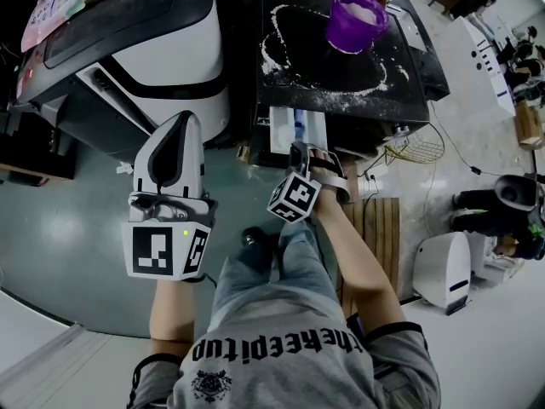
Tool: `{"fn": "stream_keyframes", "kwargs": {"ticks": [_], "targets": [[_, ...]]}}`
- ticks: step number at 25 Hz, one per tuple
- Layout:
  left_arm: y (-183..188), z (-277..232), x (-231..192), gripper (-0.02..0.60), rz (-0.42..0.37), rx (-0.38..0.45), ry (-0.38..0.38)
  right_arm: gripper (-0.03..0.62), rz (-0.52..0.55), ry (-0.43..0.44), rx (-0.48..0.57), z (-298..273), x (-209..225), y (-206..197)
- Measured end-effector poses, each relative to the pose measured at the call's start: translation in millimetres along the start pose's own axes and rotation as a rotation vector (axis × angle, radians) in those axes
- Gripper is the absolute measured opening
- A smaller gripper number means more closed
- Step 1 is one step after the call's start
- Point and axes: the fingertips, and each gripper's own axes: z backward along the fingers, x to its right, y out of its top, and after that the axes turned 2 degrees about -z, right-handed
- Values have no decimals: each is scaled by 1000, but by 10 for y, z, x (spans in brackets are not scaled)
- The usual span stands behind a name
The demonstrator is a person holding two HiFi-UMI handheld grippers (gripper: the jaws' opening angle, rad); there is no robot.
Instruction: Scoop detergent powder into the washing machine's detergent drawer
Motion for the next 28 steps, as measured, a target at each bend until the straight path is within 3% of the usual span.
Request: {"fn": "stream_keyframes", "kwargs": {"ticks": [6, 12, 19, 22, 28], "targets": [[-5, 7, 5, 3, 3, 3, -3, 8, 94, -19, -3, 10, -38, -25], [1, -21, 3, 3, 6, 7, -6, 8, 96, -33, -2, 12, -21, -28], [39, -49, 34, 3, -1, 16, -4, 8, 174, -24, 8, 4, -50, -20], [68, -51, 42, 3, -6, 22, 1, 8, 54, 3, 24, -1, -37, -33], [124, -106, 171, 3, -7, 26, -4, 8, -380, 144, 88, 110, 86, -67]]}}
